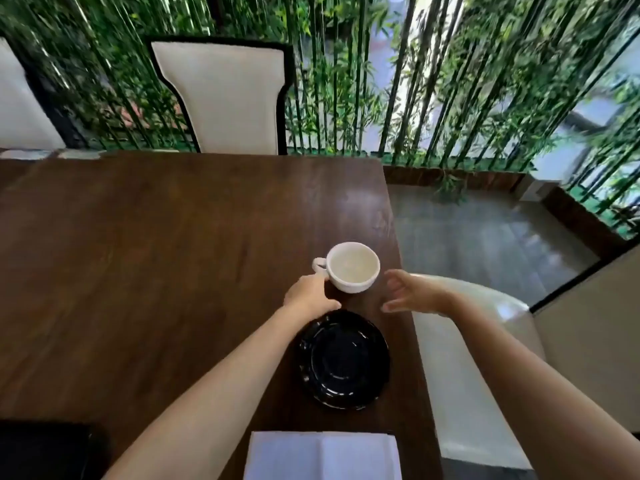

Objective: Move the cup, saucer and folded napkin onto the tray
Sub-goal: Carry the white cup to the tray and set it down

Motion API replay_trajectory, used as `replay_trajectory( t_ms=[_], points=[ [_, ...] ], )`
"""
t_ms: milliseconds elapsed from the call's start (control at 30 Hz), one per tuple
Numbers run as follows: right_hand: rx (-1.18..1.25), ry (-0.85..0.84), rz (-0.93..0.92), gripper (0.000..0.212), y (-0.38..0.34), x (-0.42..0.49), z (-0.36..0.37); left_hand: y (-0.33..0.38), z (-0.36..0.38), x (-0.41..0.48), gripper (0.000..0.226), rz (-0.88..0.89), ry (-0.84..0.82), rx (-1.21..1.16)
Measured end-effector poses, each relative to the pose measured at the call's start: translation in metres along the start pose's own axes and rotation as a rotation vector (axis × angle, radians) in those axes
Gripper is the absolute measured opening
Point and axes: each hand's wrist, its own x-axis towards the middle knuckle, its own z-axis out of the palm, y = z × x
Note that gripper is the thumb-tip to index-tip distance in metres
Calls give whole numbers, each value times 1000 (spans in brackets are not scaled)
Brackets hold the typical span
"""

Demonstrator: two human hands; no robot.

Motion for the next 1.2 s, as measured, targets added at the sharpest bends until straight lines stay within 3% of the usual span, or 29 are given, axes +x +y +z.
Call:
replay_trajectory(
  t_ms=[133,267,367,533,833,1200],
  points=[
    [225,16,-73,82,6,27,-1,-1,18,15,59,-75,136,-175],
    [350,-7,-184,78,8,51,-1,-2,25,23,51,-39,219,-441],
    [360,-18,-232,95,10,65,1,-3,30,24,51,-10,242,-555],
    [380,-69,-317,94,14,79,6,-3,32,31,63,12,229,-664],
    [458,148,-439,77,12,84,21,-7,21,28,59,130,178,-850],
    [338,290,-609,81,-38,54,8,-10,-28,-4,59,244,273,-873]
  ],
)
